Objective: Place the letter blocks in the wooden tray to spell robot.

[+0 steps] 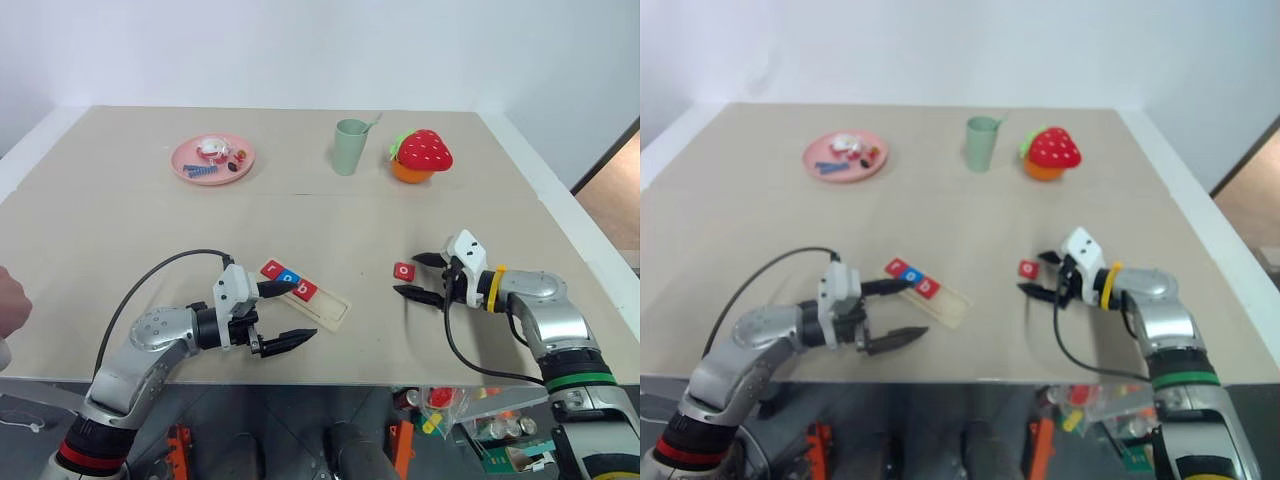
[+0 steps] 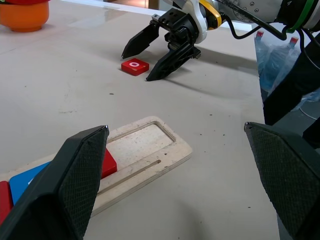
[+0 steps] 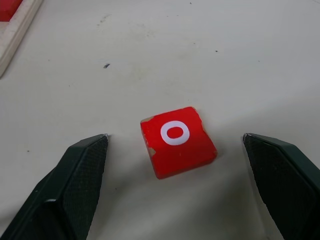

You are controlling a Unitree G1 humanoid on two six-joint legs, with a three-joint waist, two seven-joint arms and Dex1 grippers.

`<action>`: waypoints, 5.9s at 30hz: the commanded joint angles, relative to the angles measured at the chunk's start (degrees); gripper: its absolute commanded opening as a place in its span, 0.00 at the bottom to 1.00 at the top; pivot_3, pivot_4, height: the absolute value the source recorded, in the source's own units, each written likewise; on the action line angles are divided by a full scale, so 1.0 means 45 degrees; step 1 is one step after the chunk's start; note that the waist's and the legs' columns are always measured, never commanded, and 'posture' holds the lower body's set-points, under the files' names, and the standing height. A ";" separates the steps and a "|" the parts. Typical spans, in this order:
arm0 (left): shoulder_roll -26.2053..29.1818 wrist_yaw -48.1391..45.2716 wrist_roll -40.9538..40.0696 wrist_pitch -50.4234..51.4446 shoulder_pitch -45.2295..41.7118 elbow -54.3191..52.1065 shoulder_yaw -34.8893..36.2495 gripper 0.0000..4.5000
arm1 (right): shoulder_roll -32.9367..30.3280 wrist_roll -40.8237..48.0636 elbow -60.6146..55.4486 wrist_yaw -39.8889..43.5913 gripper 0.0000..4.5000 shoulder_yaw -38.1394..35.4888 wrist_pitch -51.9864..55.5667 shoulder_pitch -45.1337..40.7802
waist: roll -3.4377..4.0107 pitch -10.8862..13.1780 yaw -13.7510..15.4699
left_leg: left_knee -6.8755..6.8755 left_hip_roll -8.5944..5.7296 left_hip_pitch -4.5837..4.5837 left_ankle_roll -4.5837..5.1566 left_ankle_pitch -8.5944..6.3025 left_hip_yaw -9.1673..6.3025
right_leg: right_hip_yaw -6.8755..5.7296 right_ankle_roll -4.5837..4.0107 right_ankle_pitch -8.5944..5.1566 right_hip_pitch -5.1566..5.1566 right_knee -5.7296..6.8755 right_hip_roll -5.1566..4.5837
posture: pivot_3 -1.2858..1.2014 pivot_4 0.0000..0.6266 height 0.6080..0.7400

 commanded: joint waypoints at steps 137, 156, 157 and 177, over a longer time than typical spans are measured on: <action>0.0068 -0.0516 0.0627 -0.0986 -0.0286 0.0302 0.0064 1.00 | 0.1593 0.0953 -1.0988 -0.8509 0.99 -0.3192 0.9181 0.2365 | -0.0015 -0.0003 0.0143 | -0.0016 -0.0009 -0.0054 -0.0011 0.0002 -0.0060 | -0.0066 -0.0003 -0.0038 -0.0017 -0.0013 -0.0018 | 0.52 0.24 1.00; -0.0111 -0.0613 0.0744 -0.0938 -0.0680 0.0423 -0.0323 1.00 | 0.4648 0.0017 -1.0862 -1.2225 0.99 -0.5222 0.8313 0.5721 | 0.0002 0.0003 0.0101 | -0.0015 0.0001 -0.0029 -0.0015 0.0009 -0.0018 | -0.0014 -0.0010 -0.0022 -0.0022 0.0001 -0.0003 | 0.52 0.24 1.00; -0.0105 -0.0618 0.0747 -0.0932 -0.0703 0.0436 -0.0332 1.00 | 0.4766 0.0067 -1.0810 -1.2273 0.99 -0.5283 0.8389 0.5748 | 0.0003 0.0002 0.0087 | -0.0019 0.0001 -0.0028 -0.0016 0.0008 -0.0018 | -0.0013 -0.0011 -0.0023 -0.0023 0.0000 -0.0002 | 0.52 0.24 1.00; 0.0002 -0.0614 0.0702 -0.0676 -0.0712 0.0430 -0.0411 1.00 | 0.8379 -0.1618 -1.1812 -1.6490 0.27 -0.3085 0.9753 0.3071 | 0.0009 0.0004 -0.0078 | -0.0020 0.0019 -0.0017 -0.0021 0.0013 -0.0016 | -0.0003 -0.0036 -0.0001 -0.0041 0.0005 0.0008 | 0.52 0.24 1.00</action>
